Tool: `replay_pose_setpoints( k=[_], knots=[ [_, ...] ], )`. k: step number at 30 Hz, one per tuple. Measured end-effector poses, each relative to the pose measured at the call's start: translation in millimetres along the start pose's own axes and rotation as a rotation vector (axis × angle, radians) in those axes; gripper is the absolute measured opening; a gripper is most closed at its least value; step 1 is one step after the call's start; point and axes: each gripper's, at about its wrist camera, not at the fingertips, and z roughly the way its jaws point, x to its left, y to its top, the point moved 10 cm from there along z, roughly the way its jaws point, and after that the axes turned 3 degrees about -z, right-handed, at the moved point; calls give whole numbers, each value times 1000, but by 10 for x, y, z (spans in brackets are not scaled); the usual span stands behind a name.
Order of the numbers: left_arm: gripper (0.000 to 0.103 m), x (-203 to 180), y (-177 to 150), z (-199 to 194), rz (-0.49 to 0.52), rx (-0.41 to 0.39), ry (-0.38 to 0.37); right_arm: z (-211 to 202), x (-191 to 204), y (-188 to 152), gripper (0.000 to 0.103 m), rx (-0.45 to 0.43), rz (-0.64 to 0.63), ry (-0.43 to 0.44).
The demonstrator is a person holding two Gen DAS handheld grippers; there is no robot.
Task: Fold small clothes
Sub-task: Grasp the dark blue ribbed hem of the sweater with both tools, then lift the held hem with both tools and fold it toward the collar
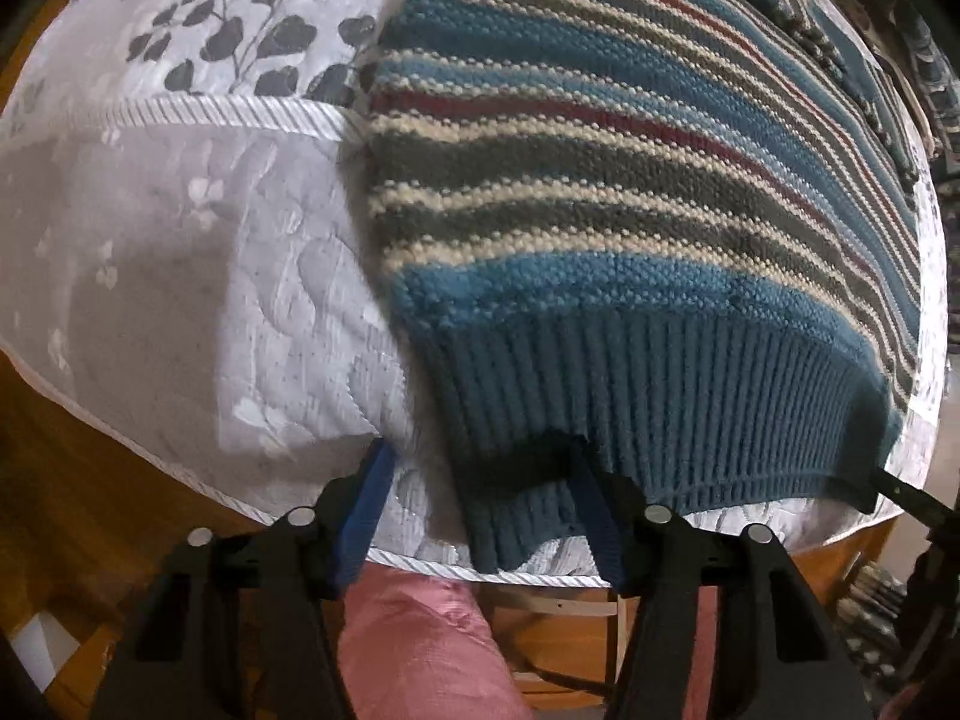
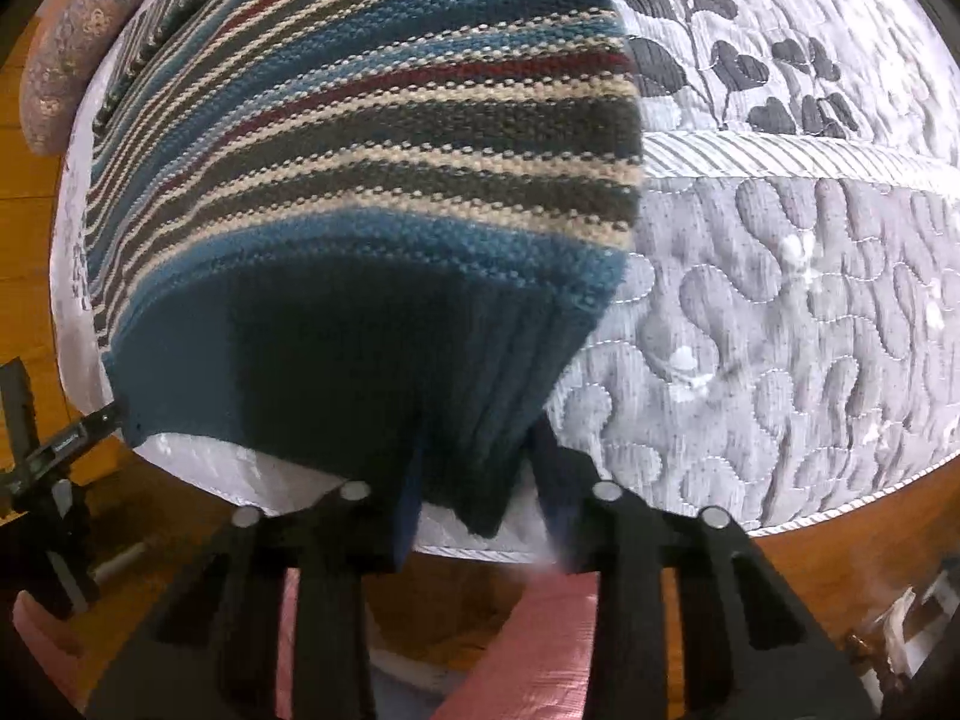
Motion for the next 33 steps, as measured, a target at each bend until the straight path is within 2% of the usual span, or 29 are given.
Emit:
replay_pose_setpoints(
  k=[1,2,3,4,7,12,20,28,33],
  knots=[
    [54,-4,-11,9,-5,2,-6,16,35,18,30,2,-3,-2],
    [52,-2,-18,17,-11,4,-14,32,54,21,24,3,-5,0],
    [46,-11,-27,22,-12,4,-23,48,80,24,17,5,-4,13],
    [33,-36,-12,31,-12,5,-40,52,106,33,13,6,-1,27],
    [13,-139,6,-9,-13,-9,-64,22,150,101,9,1,6,62],
    [10,-233,132,-217,-44,-56,-155,-161,230,242,9,-39,79,209],
    [9,-381,557,-538,-22,-172,-201,-528,338,658,9,-130,101,339],
    [9,-466,1190,-812,-10,-294,-242,-809,188,1280,9,-197,123,409],
    [9,-509,1511,-713,-18,-319,-253,-769,188,1639,9,-211,119,432]
  ],
)
